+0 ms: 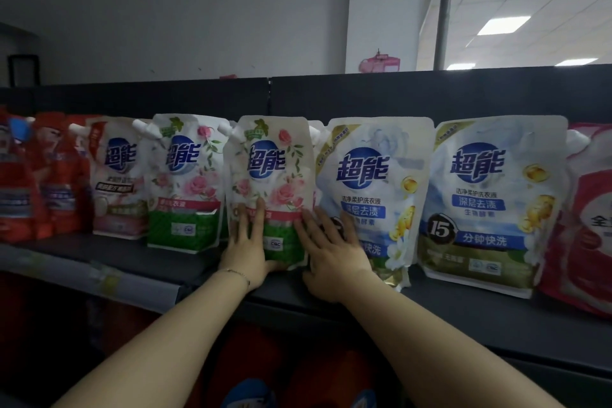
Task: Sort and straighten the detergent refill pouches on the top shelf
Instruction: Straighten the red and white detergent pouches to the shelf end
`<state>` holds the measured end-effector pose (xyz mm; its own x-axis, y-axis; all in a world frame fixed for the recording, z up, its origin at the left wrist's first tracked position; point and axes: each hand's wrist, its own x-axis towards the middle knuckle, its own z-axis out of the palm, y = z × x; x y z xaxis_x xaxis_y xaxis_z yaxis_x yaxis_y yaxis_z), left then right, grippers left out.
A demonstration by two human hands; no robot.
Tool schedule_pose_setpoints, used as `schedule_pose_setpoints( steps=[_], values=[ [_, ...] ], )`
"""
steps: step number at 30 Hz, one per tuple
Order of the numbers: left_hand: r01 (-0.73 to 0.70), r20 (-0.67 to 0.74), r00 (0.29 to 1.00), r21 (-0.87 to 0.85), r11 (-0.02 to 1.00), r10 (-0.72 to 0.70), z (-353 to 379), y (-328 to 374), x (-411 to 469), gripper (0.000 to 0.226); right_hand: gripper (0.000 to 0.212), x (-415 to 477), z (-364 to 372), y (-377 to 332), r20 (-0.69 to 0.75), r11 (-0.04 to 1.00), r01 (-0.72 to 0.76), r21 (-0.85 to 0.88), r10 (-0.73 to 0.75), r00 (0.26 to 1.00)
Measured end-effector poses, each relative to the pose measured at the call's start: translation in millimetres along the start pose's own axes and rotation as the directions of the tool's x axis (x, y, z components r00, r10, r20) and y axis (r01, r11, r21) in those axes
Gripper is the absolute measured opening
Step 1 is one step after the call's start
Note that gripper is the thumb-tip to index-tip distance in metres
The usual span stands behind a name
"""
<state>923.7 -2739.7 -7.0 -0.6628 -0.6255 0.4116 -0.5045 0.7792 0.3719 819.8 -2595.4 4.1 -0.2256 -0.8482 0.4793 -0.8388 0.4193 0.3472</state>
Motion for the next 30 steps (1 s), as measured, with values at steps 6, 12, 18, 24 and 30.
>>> schedule_pose_setpoints(
  steps=[6, 12, 18, 24, 30],
  values=[
    [-0.028, 0.022, 0.999, 0.048, 0.998, 0.027, -13.0, -8.5, -6.3, 0.118, 0.086, -0.2, -14.6, -9.0, 0.066, 1.0, 0.005, 0.001, -0.005, 0.998],
    [-0.167, 0.107, 0.982, 0.139, 0.976, 0.153, -49.8, -32.2, -31.5, 0.062, 0.041, -1.1, -42.4, -33.6, -0.045, 0.971, 0.11, 0.213, -0.102, 0.994],
    [-0.154, 0.139, 0.983, 0.289, 0.945, 0.118, -85.5, -49.0, -69.0, 0.04, 0.027, -0.2, -51.8, -72.1, -0.123, 0.933, 0.239, 0.269, -0.213, 0.969],
    [0.01, 0.043, 0.999, 0.402, 0.916, -0.029, -134.7, -81.7, -124.3, 0.04, 0.032, 4.6, -71.7, -118.8, -0.139, 0.887, 0.308, 0.344, -0.277, 0.951],
    [0.157, -0.052, 0.987, 0.492, 0.856, -0.151, -181.8, -108.8, -182.8, 0.041, 0.033, 11.9, -100.1, -163.3, -0.173, 0.833, 0.368, 0.414, -0.325, 0.93]
  ],
)
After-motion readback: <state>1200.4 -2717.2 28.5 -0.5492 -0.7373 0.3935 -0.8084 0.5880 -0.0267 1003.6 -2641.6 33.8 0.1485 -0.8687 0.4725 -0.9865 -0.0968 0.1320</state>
